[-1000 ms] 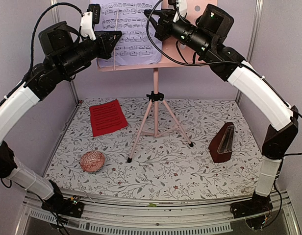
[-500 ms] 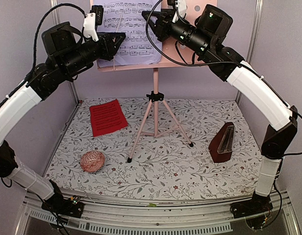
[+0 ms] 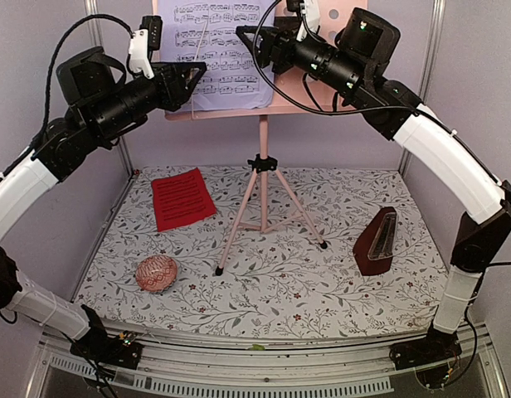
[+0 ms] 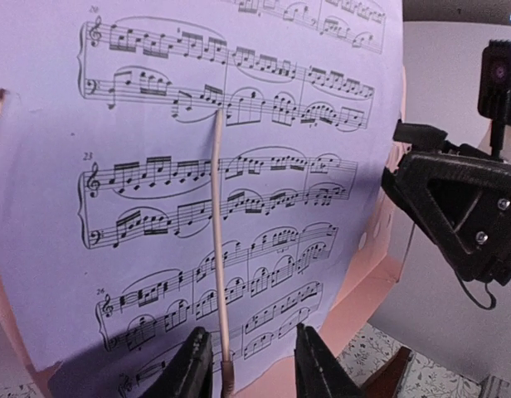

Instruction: Set up the instrument practice props

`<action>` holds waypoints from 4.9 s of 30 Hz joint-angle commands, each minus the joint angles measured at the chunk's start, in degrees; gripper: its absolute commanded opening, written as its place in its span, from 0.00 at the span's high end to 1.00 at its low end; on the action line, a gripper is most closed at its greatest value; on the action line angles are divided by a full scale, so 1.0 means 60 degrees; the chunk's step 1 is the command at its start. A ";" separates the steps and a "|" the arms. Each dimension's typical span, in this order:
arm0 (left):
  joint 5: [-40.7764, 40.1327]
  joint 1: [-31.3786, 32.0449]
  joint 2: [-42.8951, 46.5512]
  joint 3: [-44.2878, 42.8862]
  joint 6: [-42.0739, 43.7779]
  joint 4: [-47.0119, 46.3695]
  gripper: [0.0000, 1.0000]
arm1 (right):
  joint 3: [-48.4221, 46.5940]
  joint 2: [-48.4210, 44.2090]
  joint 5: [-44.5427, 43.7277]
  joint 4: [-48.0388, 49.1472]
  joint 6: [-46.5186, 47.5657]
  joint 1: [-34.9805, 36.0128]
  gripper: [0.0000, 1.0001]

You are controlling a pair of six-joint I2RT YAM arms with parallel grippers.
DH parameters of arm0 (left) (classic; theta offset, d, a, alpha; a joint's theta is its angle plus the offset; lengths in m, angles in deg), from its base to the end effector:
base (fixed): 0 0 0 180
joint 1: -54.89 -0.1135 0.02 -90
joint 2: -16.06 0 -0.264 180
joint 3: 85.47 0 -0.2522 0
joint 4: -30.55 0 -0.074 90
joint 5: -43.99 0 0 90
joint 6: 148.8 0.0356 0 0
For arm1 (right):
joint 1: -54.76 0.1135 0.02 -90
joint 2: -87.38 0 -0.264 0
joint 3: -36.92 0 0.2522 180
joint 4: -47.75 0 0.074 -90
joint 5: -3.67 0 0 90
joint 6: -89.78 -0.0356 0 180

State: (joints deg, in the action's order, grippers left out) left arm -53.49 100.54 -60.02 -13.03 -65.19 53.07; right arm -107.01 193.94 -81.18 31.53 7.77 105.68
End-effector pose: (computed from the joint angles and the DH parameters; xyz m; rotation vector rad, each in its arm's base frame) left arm 0.1987 -0.1967 0.5185 0.3811 1.3972 -0.6564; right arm 0.2483 0.3108 0.5591 -0.6755 1.0319 0.7086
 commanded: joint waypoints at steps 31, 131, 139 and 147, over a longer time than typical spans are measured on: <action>0.0464 -0.4994 0.3139 0.5684 -0.4790 0.1608 0.48 | 0.9161 -0.5770 -0.0483 0.1827 -0.2342 0.0224 0.05; 0.3771 -0.3663 0.3288 0.3095 -0.0541 0.4326 1.00 | 1.3781 -0.3522 0.3430 0.9027 -0.6293 -0.0299 0.02; 0.5661 -0.3516 0.3492 0.2795 -0.1105 0.4028 1.00 | 1.3383 -0.1992 0.3325 1.0669 -0.6908 0.0075 0.04; 0.6764 -0.3335 0.3636 0.2987 -0.1751 0.2991 1.00 | 1.2400 -0.1027 0.3361 1.0939 -0.7187 0.0454 0.06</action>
State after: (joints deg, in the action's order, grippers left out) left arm -18.45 79.34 -39.16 5.33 -72.80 76.04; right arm -28.96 185.94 -61.66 93.23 -33.91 107.14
